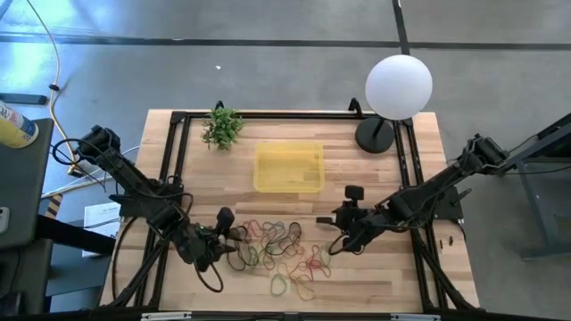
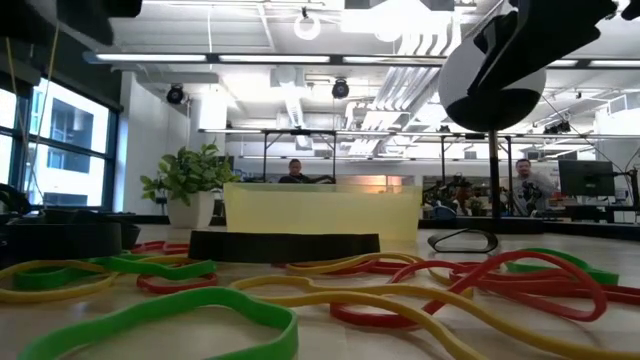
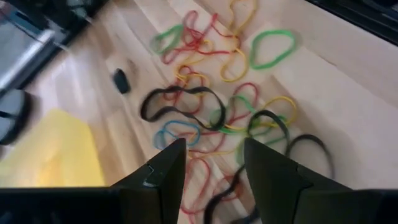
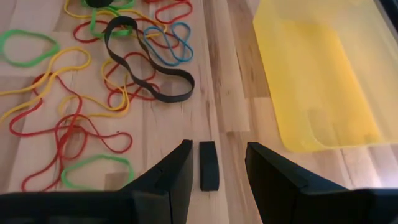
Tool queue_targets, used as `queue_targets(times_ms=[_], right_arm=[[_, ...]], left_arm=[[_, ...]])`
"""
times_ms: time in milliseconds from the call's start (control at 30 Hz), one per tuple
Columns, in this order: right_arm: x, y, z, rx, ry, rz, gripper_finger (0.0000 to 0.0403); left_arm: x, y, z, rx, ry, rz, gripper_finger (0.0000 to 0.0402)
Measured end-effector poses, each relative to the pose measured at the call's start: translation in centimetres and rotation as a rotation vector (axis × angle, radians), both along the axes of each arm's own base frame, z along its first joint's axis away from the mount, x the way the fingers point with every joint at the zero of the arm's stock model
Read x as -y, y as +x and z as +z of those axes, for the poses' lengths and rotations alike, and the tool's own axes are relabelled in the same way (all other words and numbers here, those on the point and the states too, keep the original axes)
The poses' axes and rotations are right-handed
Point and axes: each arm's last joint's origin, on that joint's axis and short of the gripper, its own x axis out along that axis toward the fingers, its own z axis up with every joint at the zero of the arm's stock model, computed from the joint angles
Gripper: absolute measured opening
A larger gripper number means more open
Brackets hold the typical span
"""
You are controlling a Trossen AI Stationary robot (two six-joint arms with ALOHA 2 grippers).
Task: Pick and place rubber bands into bin
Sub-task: Put the black rubber band into the yellow bin
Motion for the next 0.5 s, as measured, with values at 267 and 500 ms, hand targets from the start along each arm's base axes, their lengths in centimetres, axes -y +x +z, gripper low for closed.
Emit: queue_targets(times_ms=[267,500], right_arm=[[-0.75,-0.74,-0.12,0.001,-0.028,-0.011,0.0138],[-0.75,-0.97,-0.21,-0.01,-0.056,-0.016,0.0138]], left_arm=[[-0.48,-1.01,-0.99,-0.164,-0.07,0.069,0.015],[-0.44,-0.92,-0.93,-0.154,-0.073,0.065,0.015]])
